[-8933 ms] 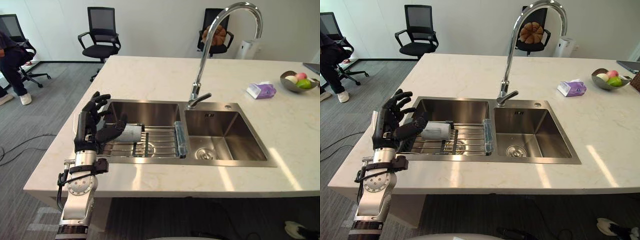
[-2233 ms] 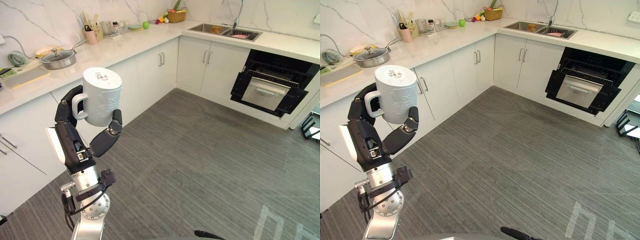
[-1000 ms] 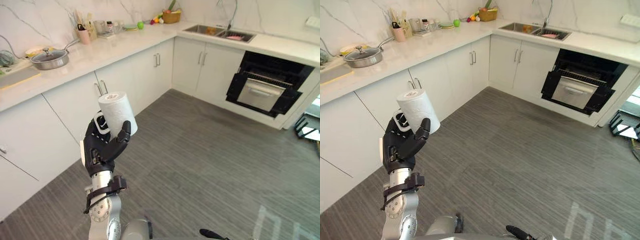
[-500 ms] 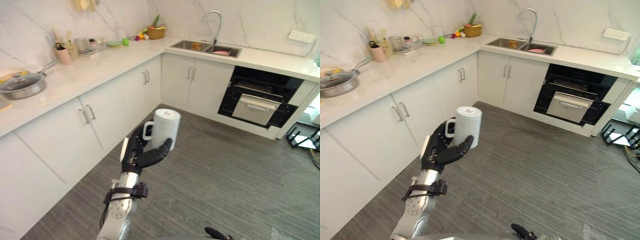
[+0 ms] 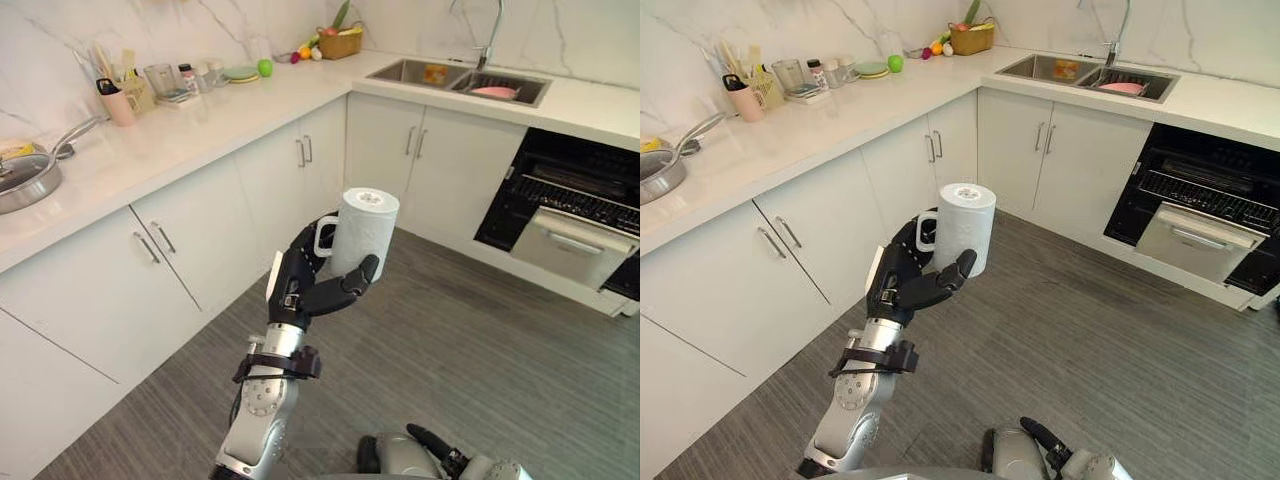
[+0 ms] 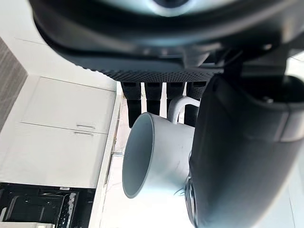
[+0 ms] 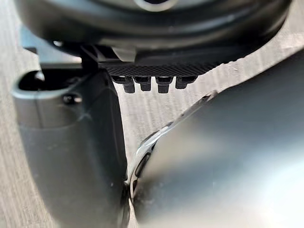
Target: Walk over to the sink, pick up the cup, carry it to the dishwasher, place the cup inside the dishwasher, then close the dishwasher door
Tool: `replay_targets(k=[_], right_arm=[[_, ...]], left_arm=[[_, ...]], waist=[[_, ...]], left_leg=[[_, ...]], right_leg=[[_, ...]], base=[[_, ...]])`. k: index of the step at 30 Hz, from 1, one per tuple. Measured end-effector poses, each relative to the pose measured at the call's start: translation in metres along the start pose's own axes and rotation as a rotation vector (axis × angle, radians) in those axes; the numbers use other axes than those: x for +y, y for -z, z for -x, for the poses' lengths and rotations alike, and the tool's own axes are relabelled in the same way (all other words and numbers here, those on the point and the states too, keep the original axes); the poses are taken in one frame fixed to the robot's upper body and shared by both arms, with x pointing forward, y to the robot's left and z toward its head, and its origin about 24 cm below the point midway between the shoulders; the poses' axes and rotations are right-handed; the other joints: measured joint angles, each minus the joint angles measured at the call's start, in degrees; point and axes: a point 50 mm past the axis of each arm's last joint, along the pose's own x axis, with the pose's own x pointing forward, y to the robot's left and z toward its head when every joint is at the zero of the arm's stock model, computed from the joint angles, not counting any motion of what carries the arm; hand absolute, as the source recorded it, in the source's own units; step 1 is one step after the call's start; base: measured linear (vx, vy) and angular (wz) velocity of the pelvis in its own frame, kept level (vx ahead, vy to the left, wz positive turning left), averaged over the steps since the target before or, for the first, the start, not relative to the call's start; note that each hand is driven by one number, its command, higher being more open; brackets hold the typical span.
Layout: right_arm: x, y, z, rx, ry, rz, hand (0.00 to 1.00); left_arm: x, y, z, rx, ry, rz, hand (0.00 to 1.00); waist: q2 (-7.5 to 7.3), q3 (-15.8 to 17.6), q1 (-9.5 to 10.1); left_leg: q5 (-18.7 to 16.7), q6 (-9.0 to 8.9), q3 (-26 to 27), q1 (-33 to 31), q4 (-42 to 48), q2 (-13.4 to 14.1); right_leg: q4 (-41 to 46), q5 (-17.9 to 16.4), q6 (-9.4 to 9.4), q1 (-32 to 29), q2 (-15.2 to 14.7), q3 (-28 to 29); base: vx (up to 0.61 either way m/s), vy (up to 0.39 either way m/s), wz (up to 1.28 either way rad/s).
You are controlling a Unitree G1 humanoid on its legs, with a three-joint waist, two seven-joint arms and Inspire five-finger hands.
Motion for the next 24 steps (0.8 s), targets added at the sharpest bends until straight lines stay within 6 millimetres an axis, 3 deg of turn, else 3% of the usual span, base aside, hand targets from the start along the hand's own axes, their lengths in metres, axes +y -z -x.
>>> replay_targets(k=[1,2,3,4,5,6,8,9,11,12,13,14,15,16,17,18,20,21,22,23,24], right_arm=[[-0.005,-0.001,0.0,-0.004,0.012,-0.004,1.0],[-0.007,0.001,-0.001,-0.003,0.017,0.001,1.0],[-0.014,0.006,-0.003,-0.001,0.034,0.025,1.0],[-0.021,0.004,-0.003,-0.013,0.052,0.023,1.0],[-0.021,0.004,-0.003,-0.02,0.059,0.04,1.0],[-0.021,0.003,-0.003,-0.027,0.077,0.071,1.0],[-0.025,0.007,-0.007,0.005,0.108,0.094,1.0],[-0.026,0.009,-0.01,0.03,0.124,0.102,1.0],[-0.023,0.009,-0.011,0.044,0.141,0.125,1.0],[-0.022,0.01,-0.012,0.054,0.151,0.139,1.0],[-0.02,0.013,-0.013,0.063,0.158,0.149,1.0],[-0.019,0.014,-0.013,0.062,0.16,0.148,1.0],[-0.015,0.017,-0.014,0.06,0.157,0.14,1.0],[-0.013,0.02,-0.014,0.063,0.159,0.133,1.0],[-0.013,0.025,-0.016,0.083,0.165,0.087,1.0],[-0.012,0.027,-0.016,0.089,0.16,0.054,1.0],[-0.017,0.039,-0.021,0.118,0.152,-0.066,1.0],[-0.018,0.04,-0.022,0.118,0.15,-0.088,1.0],[-0.018,0.042,-0.022,0.112,0.143,-0.126,1.0],[-0.02,0.04,-0.023,0.081,0.139,-0.167,1.0],[-0.023,0.038,-0.023,0.061,0.142,-0.187,1.0]], left_arm=[[-0.003,-0.002,0.001,-0.01,-0.009,0.022,0.0],[-0.004,-0.005,0.002,-0.026,-0.02,0.038,0.0],[-0.004,-0.011,0.007,-0.062,-0.044,0.059,0.0],[-0.005,-0.011,0.01,-0.064,-0.056,0.076,0.0],[-0.003,-0.011,0.012,-0.061,-0.054,0.068,0.0],[0.001,-0.01,0.013,-0.055,-0.057,0.063,0.0],[0.005,-0.009,0.014,-0.053,-0.072,0.08,0.0],[0.008,-0.01,0.014,-0.054,-0.078,0.086,0.0],[0.014,-0.009,0.016,-0.047,-0.08,0.068,0.0],[0.015,-0.005,0.019,-0.03,-0.076,0.056,0.0],[0.016,0.0,0.021,-0.006,-0.075,0.046,0.0],[0.015,0.004,0.023,0.007,-0.077,0.034,0.0],[0.015,0.011,0.025,0.038,-0.075,0.009,0.0],[0.015,0.015,0.026,0.057,-0.065,-0.007,0.0],[0.013,0.02,0.027,0.082,-0.039,-0.028,0.0],[0.012,0.02,0.027,0.087,-0.026,-0.033,0.0],[0.013,0.019,0.023,0.097,0.044,-0.056,0.0],[0.013,0.018,0.021,0.092,0.057,-0.057,0.0],[0.013,0.015,0.017,0.075,0.072,-0.055,0.0],[0.011,0.013,0.016,0.066,0.083,-0.056,0.0],[0.01,0.013,0.016,0.068,0.092,-0.055,0.0]], waist=[[2.64,0.1,0.27],[1.92,0.1,0.57],[0.26,0.7,1.39],[1.5,0.7,1.33],[1.43,0.7,1.35],[1.27,0.6,1.55],[0.44,0.3,2.64],[0.25,0.2,3.87],[-0.08,0.1,4.53],[-0.24,0.0,4.51],[-0.71,-0.3,4.68],[-0.9,-0.5,4.8],[-1.64,-1.1,4.57],[-2.29,-1.6,4.0],[-3.78,-2.1,2.74],[-4.21,-2.3,2.37],[-5.72,-3.3,1.67],[-5.86,-3.4,1.67],[-6.12,-3.6,2.11],[-6.61,-3.8,2.81],[-5.9,-3.9,2.71]], left_leg=[[7.3,0.51,-1.3,-6.1,11.4,3.8],[11.9,0.89,-1.1,-9.0,17.0,4.0],[21.1,-0.42,-1.7,-12.8,26.2,5.2],[20.2,0.12,-3.4,-18.2,34.7,5.9],[18.4,0.61,-2.9,-21.0,37.3,5.4],[13.9,1.96,-0.3,-26.3,38.7,4.6],[9.2,1.91,3.9,-30.6,30.6,3.1],[6.4,1.14,5.4,-30.0,17.8,1.6],[6.0,0.24,3.4,-26.3,-5.6,-2.3],[7.9,-0.05,-1.3,-24.8,-18.3,-4.9],[12.4,-1.1,-4.8,-24.7,-22.1,-6.3],[14.2,-1.44,-5.7,-24.7,-22.3,-6.7],[16.0,-3.3,-5.4,-24.9,-19.7,-7.5],[14.6,-1.85,-4.4,-25.2,-17.4,-8.5],[10.3,-0.58,-3.1,-26.3,-12.3,-9.4],[8.8,-0.33,-3.0,-26.5,-10.6,-9.9],[5.8,1.31,-1.9,-23.4,-9.4,-12.4],[5.2,1.77,-1.4,-21.8,-10.4,-13.0],[3.9,2.67,0.0,-18.2,-13.9,-13.8],[3.4,3.66,1.3,-14.5,-17.7,-15.0],[3.7,4.16,1.7,-12.1,-20.0,-15.1]], right_leg=[[1.9,-2.3,0.77,2.5,1.6,-1.6],[7.0,-4.7,1.3,2.7,0.8,-1.2],[7.0,-10.8,-0.33,6.8,0.6,-0.4],[6.5,-12.4,-0.52,9.2,1.6,-1.2],[5.8,-12.6,-0.56,10.1,1.6,-1.2],[2.8,-12.5,-0.39,12.1,1.6,-0.8],[-3.3,-9.6,0.66,15.5,1.6,0.9],[-7.5,-7.6,0.51,18.1,1.6,2.9],[-10.9,-6.9,1.2,21.2,1.0,7.0],[-12.5,-7.1,1.91,22.6,0.7,9.9],[-13.4,-7.7,3.04,23.5,0.0,13.2],[-13.6,-8.1,3.83,23.8,-0.3,14.8],[-13.7,-9.2,5.25,24.4,-1.4,17.6],[-13.7,-9.5,5.84,24.5,-2.7,18.3],[-12.7,-9.8,6.6,24.6,-4.3,19.5],[-11.9,-9.9,6.75,24.8,-4.9,19.3],[-1.9,-8.9,7.47,23.3,-7.7,17.0],[2.6,-7.8,7.2,21.7,-8.4,16.4],[13.7,-3.2,5.1,16.7,-10.1,14.9],[23.3,5.3,1.1,11.3,-12.7,13.3],[26.6,9.3,0.1,9.6,-13.3,13.3]], base=[[0.32,-0.163,-0.1],[0.46,-0.146,-0.16],[0.38,-0.109,0.0],[0.33,-0.081,0.09],[0.29,-0.058,0.23],[0.4,-0.103,0.05],[0.38,-0.087,-0.28],[0.33,-0.01,-0.7],[0.47,0.082,-0.98],[0.58,0.206,-1.32],[0.48,0.22,-1.28],[0.48,0.283,-1.29],[0.38,0.257,-0.81],[0.47,0.318,-0.74],[0.45,0.313,-0.31],[0.53,0.346,-0.21],[0.43,0.272,0.04],[0.31,0.205,-0.12],[0.26,0.207,-0.41],[0.25,0.203,-0.47],[0.26,0.198,-0.45]])
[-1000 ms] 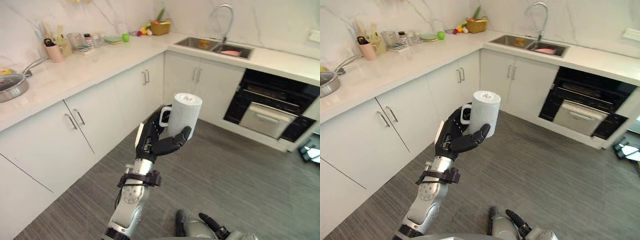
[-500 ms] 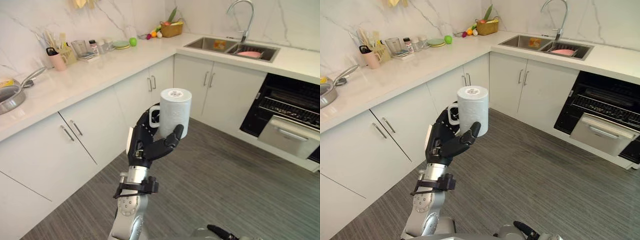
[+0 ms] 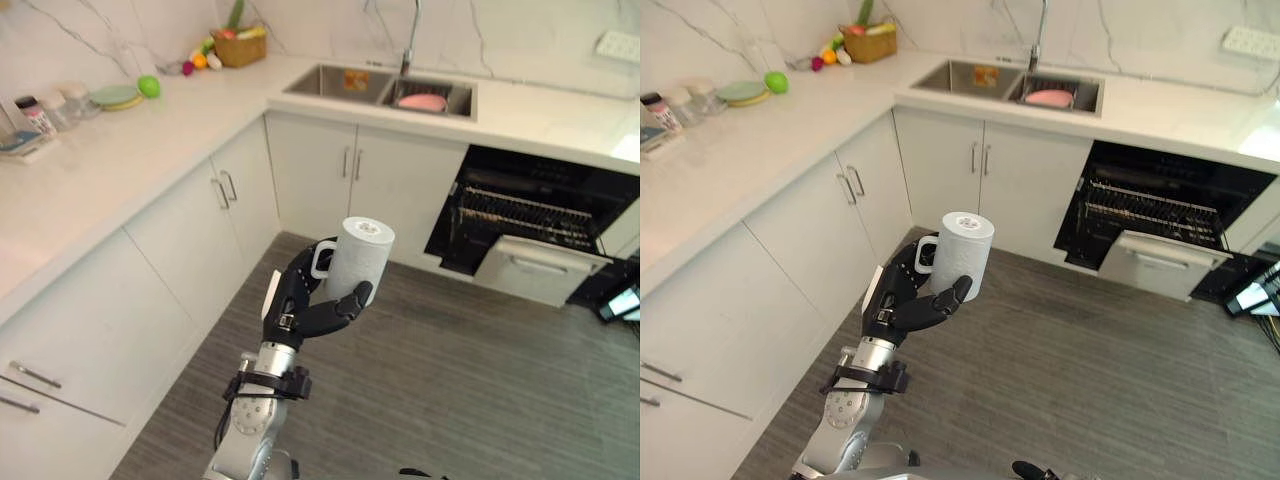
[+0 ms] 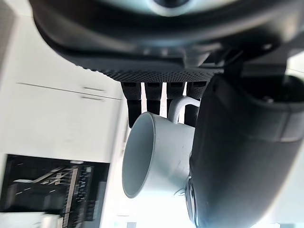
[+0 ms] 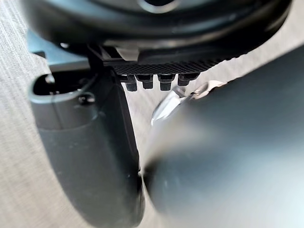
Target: Walk over to the sink, pick up the cup, carry it to the dishwasher, place the cup inside the dishwasher, then close the dishwasher door
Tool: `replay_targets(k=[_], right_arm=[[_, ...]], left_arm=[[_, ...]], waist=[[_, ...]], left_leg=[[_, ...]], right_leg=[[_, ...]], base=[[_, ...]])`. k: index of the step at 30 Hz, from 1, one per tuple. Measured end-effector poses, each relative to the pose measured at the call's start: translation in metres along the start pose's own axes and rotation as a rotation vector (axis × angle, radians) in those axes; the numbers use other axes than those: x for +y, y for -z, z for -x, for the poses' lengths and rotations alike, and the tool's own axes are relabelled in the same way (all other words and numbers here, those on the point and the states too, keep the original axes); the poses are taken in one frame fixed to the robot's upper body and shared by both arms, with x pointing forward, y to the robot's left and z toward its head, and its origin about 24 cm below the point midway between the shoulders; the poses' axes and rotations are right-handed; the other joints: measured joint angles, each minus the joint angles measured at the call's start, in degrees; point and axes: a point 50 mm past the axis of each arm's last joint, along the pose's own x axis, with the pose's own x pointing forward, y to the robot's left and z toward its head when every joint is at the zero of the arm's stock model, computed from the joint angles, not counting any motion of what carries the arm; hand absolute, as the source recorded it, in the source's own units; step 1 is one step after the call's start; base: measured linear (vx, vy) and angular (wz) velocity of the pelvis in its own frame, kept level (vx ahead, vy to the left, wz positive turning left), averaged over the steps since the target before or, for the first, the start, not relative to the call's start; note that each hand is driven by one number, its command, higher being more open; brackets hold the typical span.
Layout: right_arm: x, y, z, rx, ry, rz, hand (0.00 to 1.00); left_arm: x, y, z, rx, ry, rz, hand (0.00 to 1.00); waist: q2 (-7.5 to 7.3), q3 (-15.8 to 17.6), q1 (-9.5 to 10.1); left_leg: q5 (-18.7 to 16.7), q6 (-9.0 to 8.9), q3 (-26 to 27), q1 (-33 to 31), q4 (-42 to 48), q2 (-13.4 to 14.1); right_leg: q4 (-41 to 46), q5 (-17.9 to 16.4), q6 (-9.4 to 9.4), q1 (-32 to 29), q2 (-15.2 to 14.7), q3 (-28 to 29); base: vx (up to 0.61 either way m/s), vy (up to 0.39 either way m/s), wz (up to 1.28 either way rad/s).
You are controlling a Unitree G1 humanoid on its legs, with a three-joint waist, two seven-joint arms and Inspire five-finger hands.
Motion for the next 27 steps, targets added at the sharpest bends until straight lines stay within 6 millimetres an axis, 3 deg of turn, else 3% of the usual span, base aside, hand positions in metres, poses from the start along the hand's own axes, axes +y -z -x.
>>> replay_targets(k=[2,4,7,9,10,11,12,13,15,17,18,19,20,21,22,23,24,26,27], right_arm=[[0.005,-0.004,0.002,-0.038,-0.02,-0.013,1.0],[0.012,-0.004,0.005,-0.072,-0.032,-0.026,1.0],[0.008,-0.003,0.005,-0.096,0.037,-0.041,1.0],[0.003,0.0,0.004,-0.094,0.089,-0.045,1.0],[-0.006,0.01,0.001,-0.078,0.145,-0.032,1.0],[-0.01,0.013,-0.001,-0.074,0.165,-0.032,1.0],[-0.014,0.008,-0.001,-0.084,0.185,-0.038,1.0],[-0.016,0.002,0.001,-0.106,0.2,-0.029,1.0],[-0.015,0.003,0.002,-0.125,0.222,-0.034,1.0],[-0.018,0.002,0.002,-0.149,0.245,-0.055,1.0],[-0.019,0.001,0.002,-0.157,0.253,-0.054,1.0],[-0.02,0.0,0.002,-0.165,0.258,-0.048,1.0],[-0.023,-0.002,0.003,-0.193,0.27,-0.029,1.0],[-0.026,-0.006,0.005,-0.241,0.292,0.026,1.0],[-0.026,-0.006,0.005,-0.255,0.295,0.058,1.0],[-0.031,-0.015,0.006,-0.307,0.317,0.101,1.0],[-0.028,-0.017,0.007,-0.317,0.309,0.105,1.0],[-0.024,-0.019,0.006,-0.331,0.305,0.139,1.0],[-0.024,-0.021,0.005,-0.337,0.313,0.143,1.0]], left_arm=[[-0.002,0.0,-0.001,-0.002,0.012,-0.005,0.0],[-0.011,-0.004,-0.01,-0.027,0.053,0.002,0.0],[-0.025,-0.012,-0.025,-0.062,0.131,0.006,0.0],[-0.03,-0.017,-0.032,-0.08,0.159,0.022,0.0],[-0.031,-0.019,-0.033,-0.093,0.171,0.024,0.0],[-0.032,-0.02,-0.033,-0.101,0.173,0.027,0.0],[-0.035,-0.02,-0.033,-0.105,0.163,0.044,0.0],[-0.037,-0.02,-0.033,-0.107,0.157,0.058,0.0],[-0.041,-0.021,-0.033,-0.116,0.176,0.031,0.0],[-0.043,-0.018,-0.029,-0.102,0.191,0.013,0.0],[-0.044,-0.019,-0.029,-0.108,0.199,0.012,0.0],[-0.045,-0.019,-0.028,-0.111,0.198,0.015,0.0],[-0.046,-0.021,-0.028,-0.124,0.197,0.025,0.0],[-0.047,-0.031,-0.028,-0.176,0.174,0.053,0.0],[-0.045,-0.034,-0.026,-0.202,0.154,0.062,0.0],[-0.039,-0.033,-0.017,-0.208,0.093,0.087,0.0],[-0.035,-0.031,-0.014,-0.204,0.081,0.077,0.0],[-0.022,-0.025,-0.007,-0.165,0.052,0.035,0.0],[-0.016,-0.024,-0.005,-0.156,0.03,0.023,0.0]], waist=[[0.94,-0.2,-1.88],[1.17,-0.5,-3.47],[1.48,0.6,-4.82],[1.26,1.3,-4.88],[-0.28,0.6,-4.91],[-0.74,0.4,-4.89],[0.99,0.6,-4.75],[3.01,1.0,-4.87],[2.98,1.1,-5.04],[2.95,1.3,-4.91],[3.12,2.3,-4.22],[3.02,2.3,-3.75],[5.18,1.9,-2.97],[3.73,2.5,-3.38],[3.92,3.3,-3.22],[5.8,2.8,-3.0],[5.96,2.8,-2.89],[5.47,2.5,-3.1],[4.81,2.2,-2.97]], left_leg=[[0.8,1.19,0.4,4.9,-4.7,0.6],[1.2,0.57,1.0,8.6,-8.1,2.0],[0.8,-0.29,1.4,12.8,-10.9,3.4],[-0.7,-2.2,3.9,16.1,-11.2,4.2],[-3.5,-3.9,6.4,18.2,-10.2,3.4],[-5.3,-4.33,7.6,19.0,-9.5,3.1],[-7.5,-4.94,9.7,19.7,-8.1,4.4],[-8.5,-5.1,12.5,20.2,-7.0,6.0],[-8.6,-4.8,15.8,20.2,-4.5,6.3],[-8.1,-3.92,16.4,17.8,9.0,9.1],[-4.6,-2.28,16.5,14.2,21.8,12.3],[-1.1,-2.1,15.8,11.4,28.5,14.1],[4.0,-1.74,13.0,5.1,40.1,17.2],[3.7,-1.48,13.2,-1.0,50.8,20.5],[3.6,-1.56,13.3,-2.7,53.7,22.3],[1.6,-1.14,12.1,-6.9,52.4,24.2],[1.0,-1.36,12.4,-8.1,49.8,24.0],[-0.8,-1.85,13.0,-9.1,35.7,21.1],[-1.0,-2.66,12.2,-9.0,23.5,17.3]], right_leg=[[5.7,-4.9,1.59,-4.7,1.9,-1.0],[1.6,-11.8,3.44,-10.6,5.3,-6.4],[-10.9,-13.5,3.42,-12.5,6.7,-15.6],[-19.2,-12.6,3.42,-12.5,6.7,-20.5],[-27.5,-2.9,2.99,-11.5,5.0,-25.1],[-27.3,-3.3,-2.63,-11.3,4.3,-27.7],[-25.8,-5.6,-5.18,-11.0,5.2,-29.1],[-24.8,-6.4,-4.23,-11.1,6.6,-30.4],[-24.5,-9.9,-5.4,-10.8,7.7,-29.6],[-25.3,-12.9,-5.28,-7.5,9.4,-29.4],[-27.0,-14.5,-5.32,-3.9,10.5,-29.9],[-27.8,-15.3,-4.41,-2.6,11.1,-30.2],[-27.1,-18.1,-1.11,-0.5,11.7,-31.2],[-19.4,-20.6,-1.08,-0.8,7.9,-29.0],[-17.8,-22.2,-2.96,-0.6,8.5,-28.4],[-18.6,-23.3,-2.95,0.8,10.5,-26.2],[-20.0,-23.2,-2.89,1.4,11.2,-25.1],[-27.6,-21.4,-1.01,4.5,13.3,-21.3],[-32.9,-17.7,0.55,6.0,13.4,-18.5]], base=[[0.27,0.155,-0.17],[0.28,0.074,-0.07],[0.45,-0.003,-0.04],[0.44,-0.057,-0.37],[0.39,-0.064,-0.49],[0.48,-0.087,-0.62],[0.35,-0.097,-0.65],[0.43,-0.181,-0.72],[0.36,-0.208,-0.52],[0.2,-0.17,-0.52],[0.15,-0.13,-0.54],[0.28,-0.146,-0.61],[0.32,-0.069,-0.39],[0.31,-0.029,-0.37],[0.22,0.028,-0.62],[0.16,0.007,-0.77],[0.24,-0.056,-1.03],[0.31,-0.113,-0.91],[0.27,-0.086,-1.05]])
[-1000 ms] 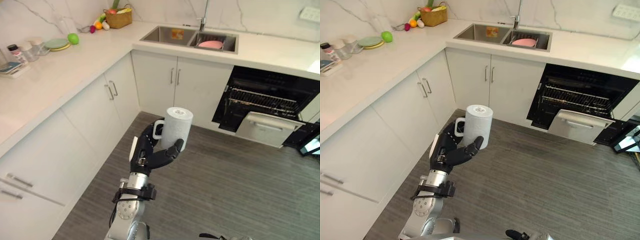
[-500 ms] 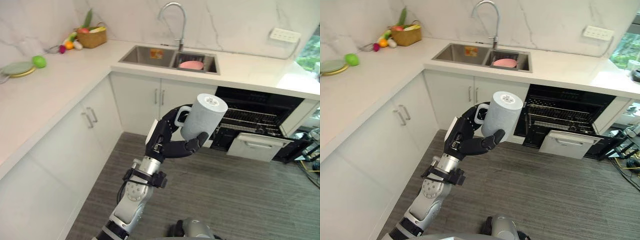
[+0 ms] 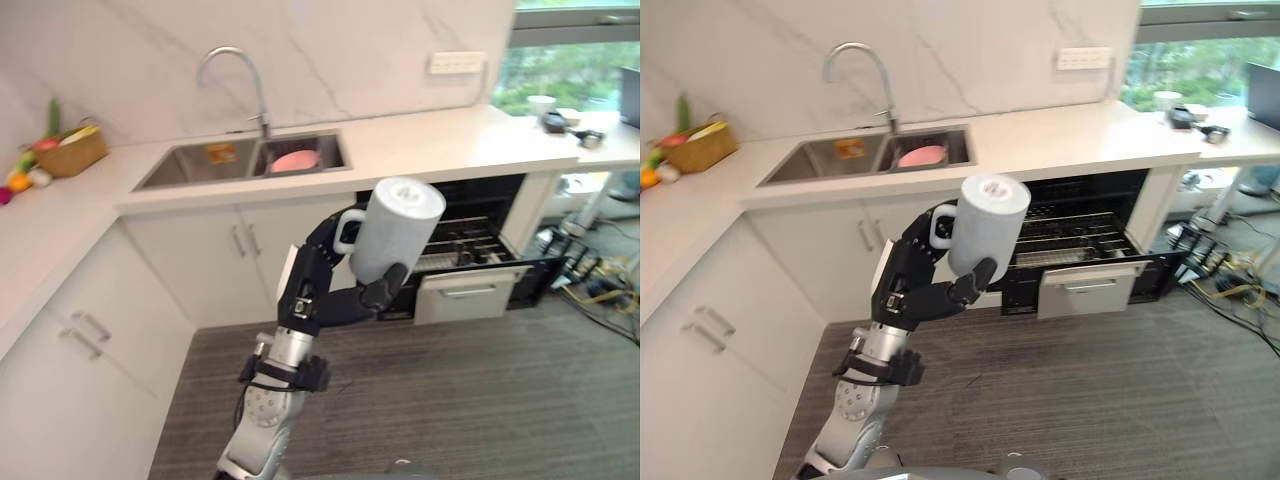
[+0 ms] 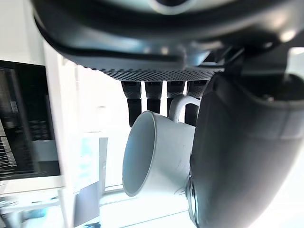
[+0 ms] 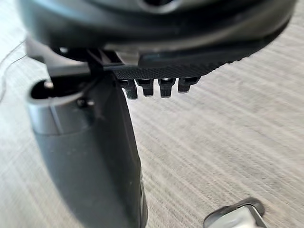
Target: Walk over to the sink, pick up the cup, carry it to the dishwasher, place the cup inside the dishwasher, then close the dishwasher door
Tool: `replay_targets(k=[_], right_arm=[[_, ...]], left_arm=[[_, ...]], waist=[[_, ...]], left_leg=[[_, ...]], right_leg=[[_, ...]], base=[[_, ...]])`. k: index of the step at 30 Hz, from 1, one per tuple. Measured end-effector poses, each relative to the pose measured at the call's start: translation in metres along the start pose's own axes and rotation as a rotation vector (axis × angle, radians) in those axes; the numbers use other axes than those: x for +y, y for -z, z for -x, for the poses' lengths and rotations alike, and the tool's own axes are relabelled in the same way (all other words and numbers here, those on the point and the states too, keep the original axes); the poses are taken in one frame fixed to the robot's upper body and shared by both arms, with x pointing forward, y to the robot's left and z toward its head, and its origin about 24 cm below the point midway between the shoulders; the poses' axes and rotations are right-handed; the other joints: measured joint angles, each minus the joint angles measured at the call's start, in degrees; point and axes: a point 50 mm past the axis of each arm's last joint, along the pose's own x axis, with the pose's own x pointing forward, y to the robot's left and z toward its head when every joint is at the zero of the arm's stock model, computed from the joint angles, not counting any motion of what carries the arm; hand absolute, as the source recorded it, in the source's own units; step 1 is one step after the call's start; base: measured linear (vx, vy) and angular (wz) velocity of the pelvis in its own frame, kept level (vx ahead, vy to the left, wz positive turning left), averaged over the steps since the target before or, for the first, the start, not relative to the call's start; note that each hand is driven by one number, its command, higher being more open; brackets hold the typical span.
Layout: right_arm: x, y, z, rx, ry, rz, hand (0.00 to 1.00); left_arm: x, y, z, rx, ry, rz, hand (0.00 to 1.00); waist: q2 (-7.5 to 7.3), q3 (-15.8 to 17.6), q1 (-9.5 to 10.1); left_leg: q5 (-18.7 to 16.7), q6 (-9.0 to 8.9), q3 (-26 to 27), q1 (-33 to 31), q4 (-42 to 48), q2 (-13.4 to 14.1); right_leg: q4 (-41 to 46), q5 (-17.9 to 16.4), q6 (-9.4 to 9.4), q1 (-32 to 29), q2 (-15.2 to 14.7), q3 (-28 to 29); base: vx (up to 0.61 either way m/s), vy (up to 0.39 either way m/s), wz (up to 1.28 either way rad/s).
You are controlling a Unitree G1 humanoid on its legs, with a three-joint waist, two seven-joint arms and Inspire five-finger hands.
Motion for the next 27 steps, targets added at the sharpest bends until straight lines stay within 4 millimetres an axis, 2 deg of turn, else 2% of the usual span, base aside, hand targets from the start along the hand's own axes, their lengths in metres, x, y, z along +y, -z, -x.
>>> replay_targets(k=[1,2,3,4,6,8,9,10,11,12,14,15,16,17,18,19,20,21,22,23,25,26,27], right_arm=[[0.0,-0.003,-0.001,-0.01,0.005,0.001,1.0],[0.0,-0.007,-0.001,-0.022,0.008,-0.002,1.0],[0.0,-0.01,-0.002,-0.031,0.014,-0.004,1.0],[-0.001,-0.01,-0.004,-0.031,0.024,-0.006,1.0],[-0.003,-0.008,-0.006,-0.025,0.04,-0.005,1.0],[-0.005,-0.01,-0.007,-0.049,0.05,-0.023,1.0],[-0.007,-0.012,-0.008,-0.073,0.055,-0.04,1.0],[-0.009,-0.014,-0.008,-0.096,0.057,-0.059,1.0],[-0.008,-0.013,-0.008,-0.103,0.055,-0.071,1.0],[-0.009,-0.009,-0.007,-0.12,0.053,-0.098,1.0],[-0.012,-0.006,-0.008,-0.127,0.062,-0.129,1.0],[-0.01,-0.003,-0.005,-0.131,0.068,-0.166,1.0],[-0.005,-0.002,-0.002,-0.14,0.063,-0.186,1.0],[0.005,-0.007,0.007,-0.178,0.042,-0.202,1.0],[0.01,-0.012,0.014,-0.219,0.033,-0.196,1.0],[0.018,-0.021,0.024,-0.294,0.028,-0.183,1.0],[0.03,-0.042,0.046,-0.466,0.017,-0.161,1.0],[0.036,-0.057,0.064,-0.593,0.0,-0.163,1.0],[0.042,-0.075,0.085,-0.719,-0.022,-0.19,1.0],[0.044,-0.092,0.107,-0.877,-0.037,-0.211,1.0],[0.039,-0.107,0.127,-1.055,-0.075,-0.247,1.0],[0.032,-0.117,0.14,-1.196,-0.154,-0.351,1.0],[0.029,-0.118,0.143,-1.247,-0.167,-0.378,1.0]], left_arm=[[0.002,-0.001,0.0,-0.005,-0.02,-0.001,0.0],[0.005,-0.001,-0.001,-0.011,-0.042,-0.002,0.0],[0.006,-0.001,0.0,-0.011,-0.066,-0.002,0.0],[0.007,0.0,0.001,-0.004,-0.082,-0.001,0.0],[0.008,0.004,0.003,0.015,-0.089,-0.005,0.0],[0.009,0.009,0.005,0.034,-0.093,-0.01,0.0],[0.01,0.01,0.006,0.041,-0.09,-0.016,0.0],[0.011,0.01,0.006,0.042,-0.087,-0.021,0.0],[0.012,0.01,0.006,0.045,-0.084,-0.028,0.0],[0.014,0.01,0.005,0.049,-0.064,-0.038,0.0],[0.008,0.007,-0.004,0.026,-0.016,-0.021,0.0],[0.007,0.006,-0.007,0.019,0.002,-0.004,0.0],[0.007,0.006,-0.008,0.019,0.007,0.005,0.0],[0.006,0.006,-0.007,0.022,0.011,0.005,0.0],[0.007,0.006,-0.007,0.024,0.008,0.0,0.0],[0.006,0.007,-0.006,0.033,0.011,-0.005,0.0],[0.002,0.007,-0.005,0.036,0.011,-0.026,0.0],[0.0,0.006,-0.006,0.028,0.002,-0.042,0.0],[0.0,0.005,-0.007,0.017,-0.011,-0.057,0.0],[0.002,0.005,-0.007,0.015,-0.038,-0.083,0.0],[0.019,0.003,-0.006,0.011,-0.09,-0.143,0.0],[0.049,-0.002,-0.006,-0.002,-0.209,-0.161,0.0],[0.063,-0.005,-0.004,-0.018,-0.265,-0.177,0.0]], waist=[[-0.08,-0.1,0.06],[-0.08,-0.1,-0.08],[-0.01,-0.2,-0.13],[0.04,-0.1,-0.25],[0.18,0.1,-0.38],[0.46,0.0,-0.69],[0.96,-0.3,-1.11],[1.49,-0.6,-1.18],[1.04,-0.9,-1.19],[0.02,-1.9,-1.91],[-0.41,-2.0,-1.8],[0.02,-2.2,-1.52],[-0.35,-2.1,-1.46],[-0.59,-2.0,-1.39],[-1.0,-1.7,-1.42],[-1.17,-1.6,-1.59],[-0.12,-2.3,-1.8],[0.04,-2.6,-1.84],[0.27,-2.5,-1.97],[0.05,-2.2,-2.44],[-0.25,-1.8,-2.46],[-2.12,-1.3,-2.7],[-3.37,-1.2,-2.7]], left_leg=[[0.4,-1.08,-2.1,0.2,-8.7,-2.6],[1.5,-2.86,-5.4,0.7,-17.7,-5.0],[3.3,-4.99,-10.3,1.5,-27.1,-7.0],[4.8,-5.53,-14.1,1.8,-32.2,-7.7],[7.7,-5.27,-16.0,1.7,-34.3,-7.6],[10.5,-4.28,-15.6,1.1,-33.7,-8.5],[12.8,-3.08,-15.3,0.2,-32.6,-9.2],[17.7,-1.41,-15.3,-0.4,-30.8,-9.8],[17.5,-3.84,-14.5,-0.3,-29.9,-10.0],[16.4,-2.4,-13.6,-0.1,-30.1,-12.0],[15.7,-1.07,-12.9,0.6,-31.7,-14.3],[15.3,-0.28,-12.8,2.0,-33.2,-15.2],[14.9,0.33,-12.7,3.8,-34.3,-15.7],[14.2,1.07,-12.1,6.5,-35.8,-16.3],[14.0,1.43,-11.9,8.2,-36.7,-16.6],[13.6,1.94,-11.8,10.9,-38.4,-16.8],[12.3,2.79,-11.0,13.1,-39.1,-16.0],[11.7,3.0,-10.9,13.1,-39.0,-15.6],[11.5,3.16,-11.0,13.1,-39.0,-14.9],[11.3,3.12,-11.1,13.1,-39.1,-14.0],[10.8,2.36,-11.0,13.7,-39.1,-13.1],[9.3,1.29,-10.8,14.8,-38.8,-13.5],[8.6,0.88,-10.8,15.0,-38.3,-14.3]], right_leg=[[-2.9,2.7,-0.62,0.7,0.3,2.0],[-5.1,4.3,-2.25,1.3,0.7,4.1],[-6.7,4.7,-2.75,2.1,1.4,6.9],[-8.1,4.8,-2.7,3.9,2.3,9.1],[-10.4,4.6,-2.34,7.6,3.6,12.4],[-12.1,3.7,-0.95,10.7,3.9,15.6],[-12.6,2.9,0.42,12.1,3.9,17.2],[-12.8,2.1,1.87,13.0,3.8,18.4],[-12.9,1.6,2.38,13.2,2.9,18.3],[-12.6,1.3,3.06,13.1,0.6,17.1],[-8.7,1.3,3.23,11.0,-2.1,14.3],[-1.9,1.5,3.48,8.4,-3.7,12.2],[4.9,2.3,4.54,6.0,-5.3,10.3],[15.2,5.7,2.75,2.1,-8.1,7.4],[19.8,8.5,0.81,0.4,-9.8,5.5],[25.1,13.6,-0.64,-1.2,-11.7,3.8],[30.3,11.3,0.46,-4.3,-12.9,3.8],[30.1,7.4,1.63,-6.8,-12.6,3.9],[27.7,5.0,3.15,-8.8,-11.7,3.8],[21.4,3.7,4.67,-10.4,-10.2,3.4],[11.8,3.4,5.16,-11.2,-9.0,2.5],[2.8,7.2,5.42,-11.3,-9.3,3.1],[-0.4,11.2,4.82,-11.5,-9.8,4.0]], base=[[0.28,-0.049,-1.17],[0.3,-0.001,-1.16],[0.42,0.011,-1.19],[0.39,0.029,-1.06],[0.42,0.078,-1.0],[0.39,0.16,-0.94],[0.36,0.234,-0.89],[0.37,0.239,-0.89],[0.38,0.218,-0.61],[0.32,0.147,-0.16],[0.39,0.191,0.12],[0.36,0.207,0.1],[0.36,0.238,-0.05],[0.29,0.194,-0.13],[0.28,0.186,-0.2],[0.28,0.14,-0.24],[0.26,0.116,-0.24],[0.29,0.106,-0.13],[0.2,0.054,0.05],[0.19,0.04,0.1],[0.16,-0.018,0.03],[0.15,-0.073,-0.03],[0.17,-0.189,-0.04]])
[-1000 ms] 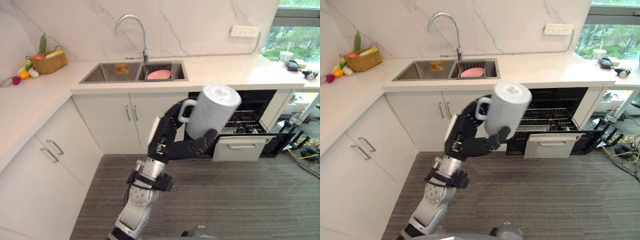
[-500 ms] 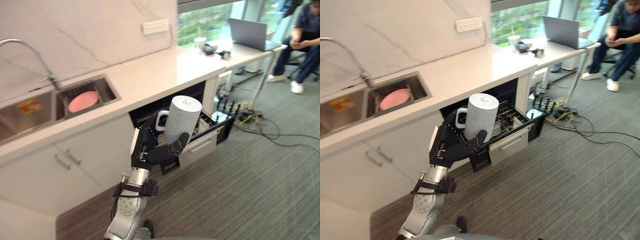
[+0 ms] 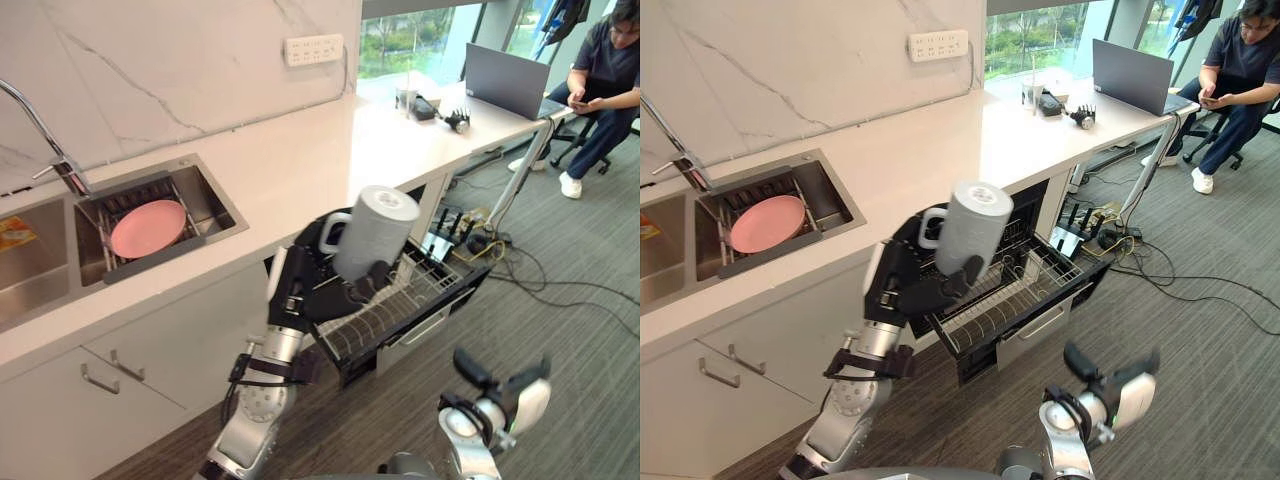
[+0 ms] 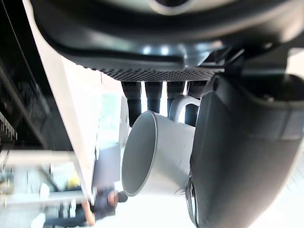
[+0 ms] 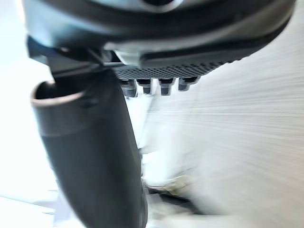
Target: Walk over to the sink, pick up the cup, carry it to the dishwasher, place the cup inside the dishwasher, then close the dishwasher door
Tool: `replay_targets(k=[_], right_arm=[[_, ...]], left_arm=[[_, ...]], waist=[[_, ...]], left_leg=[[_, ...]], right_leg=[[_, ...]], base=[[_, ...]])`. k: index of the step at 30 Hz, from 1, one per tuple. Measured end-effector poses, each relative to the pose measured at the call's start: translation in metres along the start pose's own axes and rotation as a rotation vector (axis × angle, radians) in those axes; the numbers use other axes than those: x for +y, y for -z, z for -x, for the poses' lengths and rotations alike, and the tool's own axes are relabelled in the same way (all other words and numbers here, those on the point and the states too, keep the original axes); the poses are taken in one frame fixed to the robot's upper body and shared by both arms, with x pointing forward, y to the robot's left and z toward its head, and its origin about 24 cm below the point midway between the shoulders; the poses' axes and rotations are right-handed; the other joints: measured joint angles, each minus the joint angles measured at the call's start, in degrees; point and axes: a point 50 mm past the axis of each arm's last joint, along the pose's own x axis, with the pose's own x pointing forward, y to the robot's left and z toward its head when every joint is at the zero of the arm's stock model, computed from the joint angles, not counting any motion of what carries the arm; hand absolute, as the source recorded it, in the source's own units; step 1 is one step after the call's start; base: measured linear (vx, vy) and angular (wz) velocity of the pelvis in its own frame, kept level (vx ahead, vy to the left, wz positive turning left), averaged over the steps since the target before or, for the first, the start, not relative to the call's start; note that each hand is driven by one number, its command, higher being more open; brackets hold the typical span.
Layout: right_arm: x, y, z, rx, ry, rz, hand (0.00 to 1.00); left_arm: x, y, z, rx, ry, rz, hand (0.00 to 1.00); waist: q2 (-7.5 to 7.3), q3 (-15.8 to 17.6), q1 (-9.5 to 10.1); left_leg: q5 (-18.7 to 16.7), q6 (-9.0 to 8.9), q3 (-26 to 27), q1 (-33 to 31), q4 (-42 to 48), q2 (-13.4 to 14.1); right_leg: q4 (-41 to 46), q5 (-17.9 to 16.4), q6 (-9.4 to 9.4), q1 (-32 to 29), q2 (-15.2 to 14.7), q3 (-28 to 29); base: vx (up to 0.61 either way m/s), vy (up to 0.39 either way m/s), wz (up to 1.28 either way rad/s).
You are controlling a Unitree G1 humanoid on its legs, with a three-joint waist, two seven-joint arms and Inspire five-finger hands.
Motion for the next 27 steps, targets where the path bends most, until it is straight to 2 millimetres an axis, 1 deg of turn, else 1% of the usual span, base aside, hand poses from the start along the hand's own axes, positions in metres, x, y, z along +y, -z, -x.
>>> replay_targets(k=[1,2,3,4,5,6,7,8,9,10,11,12,15,16,18,21,24,26,27], right_arm=[[-0.008,-0.006,-0.002,-0.081,0.009,-0.03,1.0],[-0.015,-0.008,-0.005,-0.106,0.016,-0.04,1.0],[-0.029,-0.014,-0.011,-0.149,0.015,-0.091,1.0],[-0.041,-0.025,-0.02,-0.19,0.008,-0.16,1.0],[-0.045,-0.033,-0.024,-0.217,0.004,-0.192,1.0],[-0.049,-0.053,-0.03,-0.293,-0.029,-0.273,1.0],[-0.048,-0.076,-0.031,-0.388,-0.094,-0.343,1.0],[-0.046,-0.087,-0.03,-0.427,-0.136,-0.382,1.0],[-0.041,-0.106,-0.028,-0.49,-0.242,-0.46,1.0],[-0.034,-0.119,-0.024,-0.529,-0.345,-0.528,1.0],[-0.03,-0.123,-0.023,-0.538,-0.398,-0.557,1.0],[-0.023,-0.126,-0.021,-0.528,-0.493,-0.604,1.0],[-0.012,-0.122,-0.019,-0.428,-0.637,-0.726,1.0],[-0.011,-0.12,-0.019,-0.398,-0.669,-0.763,1.0],[-0.008,-0.118,-0.019,-0.357,-0.719,-0.82,1.0],[0.002,-0.122,-0.017,-0.328,-0.808,-0.882,1.0],[0.013,-0.127,-0.011,-0.324,-0.914,-0.908,1.0],[0.021,-0.133,-0.008,-0.316,-0.986,-0.941,1.0],[0.023,-0.134,-0.007,-0.313,-1.003,-0.956,1.0]], left_arm=[[0.025,0.0,-0.001,-0.013,-0.127,-0.016,0.0],[0.033,0.001,0.002,-0.007,-0.193,-0.01,0.0],[0.043,0.0,0.009,-0.019,-0.284,-0.015,0.0],[0.045,0.0,0.016,-0.035,-0.331,-0.02,0.0],[0.044,0.0,0.019,-0.039,-0.344,-0.027,0.0],[0.04,0.001,0.023,-0.039,-0.36,-0.05,0.0],[0.036,0.002,0.025,-0.039,-0.361,-0.07,0.0],[0.034,0.002,0.025,-0.043,-0.356,-0.08,0.0],[0.031,0.0,0.025,-0.054,-0.348,-0.098,0.0],[0.03,-0.002,0.025,-0.068,-0.341,-0.114,0.0],[0.029,-0.004,0.025,-0.077,-0.339,-0.12,0.0],[0.029,-0.009,0.023,-0.099,-0.335,-0.13,0.0],[0.03,-0.019,0.02,-0.152,-0.33,-0.165,0.0],[0.03,-0.019,0.02,-0.158,-0.329,-0.177,0.0],[0.031,-0.019,0.02,-0.158,-0.325,-0.203,0.0],[0.026,-0.02,0.02,-0.171,-0.275,-0.276,0.0],[0.011,-0.017,0.017,-0.175,-0.178,-0.32,0.0],[-0.004,-0.012,0.013,-0.179,-0.095,-0.364,0.0],[-0.007,-0.012,0.013,-0.18,-0.08,-0.376,0.0]], waist=[[-1.16,1.1,-0.25],[-0.63,1.0,-0.14],[0.25,0.5,0.51],[0.45,0.4,0.61],[0.45,0.4,0.6],[0.48,0.4,0.7],[0.53,0.3,0.66],[0.53,0.3,0.68],[0.5,0.3,0.85],[0.52,0.3,0.99],[0.52,0.3,1.13],[0.57,0.4,1.34],[1.02,0.5,2.25],[1.43,0.8,2.67],[1.87,1.0,2.85],[2.31,0.8,2.65],[3.1,0.3,2.58],[3.53,0.1,2.57],[3.59,0.0,2.54]], left_leg=[[-2.0,-0.67,-0.3,0.3,1.9,-0.2],[-2.7,-0.82,-0.3,-0.3,3.0,0.6],[-4.2,-1.59,-0.2,-1.3,4.6,2.1],[-5.0,-2.07,-0.2,-1.5,5.1,3.1],[-5.2,-2.25,-0.2,-1.3,5.1,3.5],[-5.5,-2.56,-0.2,-1.0,5.1,4.1],[-5.6,-2.66,-0.1,-0.7,5.0,4.5],[-5.7,-2.69,-0.1,-0.6,4.9,4.7],[-5.7,-2.72,0.1,-0.1,4.9,4.9],[-5.7,-2.72,0.4,0.5,4.8,4.9],[-5.7,-2.72,0.5,0.9,4.7,4.8],[-5.7,-2.7,0.7,1.6,4.7,4.7],[-5.7,-2.63,0.9,2.2,4.0,4.0],[-5.6,-2.46,0.9,2.2,3.6,3.7],[-5.3,-2.09,0.8,2.2,3.3,3.3],[-5.1,-1.76,0.8,2.2,2.9,3.2],[-4.9,-1.44,0.7,2.0,2.7,3.1],[-4.6,-1.31,0.5,1.6,2.4,3.0],[-4.5,-1.33,0.5,1.5,2.3,3.0]], right_leg=[[-1.5,1.0,0.2,0.7,-0.2,0.8],[-2.5,1.1,0.16,1.3,0.7,0.8],[-4.4,1.2,-0.08,1.6,2.4,0.5],[-6.0,1.3,-0.33,2.5,3.5,-0.1],[-6.7,1.4,-0.55,3.1,4.0,-0.2],[-7.9,1.8,-0.78,3.8,4.9,-0.2],[-9.4,2.6,-0.83,4.6,5.5,-0.2],[-10.3,3.0,-0.92,5.1,5.9,-0.2],[-12.1,3.9,-0.95,5.9,6.4,0.2],[-14.0,4.8,-0.79,7.1,6.8,0.6],[-14.9,5.2,-0.68,7.8,6.9,0.9],[-16.6,6.0,-0.37,9.1,6.9,1.2],[-19.3,7.5,0.22,10.6,6.7,1.5],[-20.1,8.2,0.41,10.8,6.6,1.6],[-21.3,9.0,0.53,11.2,6.4,1.5],[-22.7,10.0,0.49,11.6,6.5,1.6],[-24.5,11.3,0.32,12.3,6.7,1.5],[-25.9,12.3,0.14,12.7,6.7,1.2],[-26.1,12.5,0.12,12.7,6.8,1.2]], base=[[0.12,-0.187,-0.04],[0.15,-0.207,-0.08],[0.11,-0.108,-0.07],[0.16,-0.104,-0.03],[0.16,-0.076,-0.01],[0.19,-0.06,-0.05],[0.15,-0.03,-0.09],[0.14,-0.01,-0.13],[0.1,0.008,-0.19],[0.08,0.017,-0.21],[0.05,0.039,-0.19],[0.02,0.059,-0.11],[-0.01,0.07,-0.04],[-0.04,0.069,-0.01],[-0.05,0.05,0.03],[-0.07,0.017,-0.01],[-0.06,-0.006,0.01],[-0.07,-0.011,0.04],[-0.06,-0.013,0.02]])
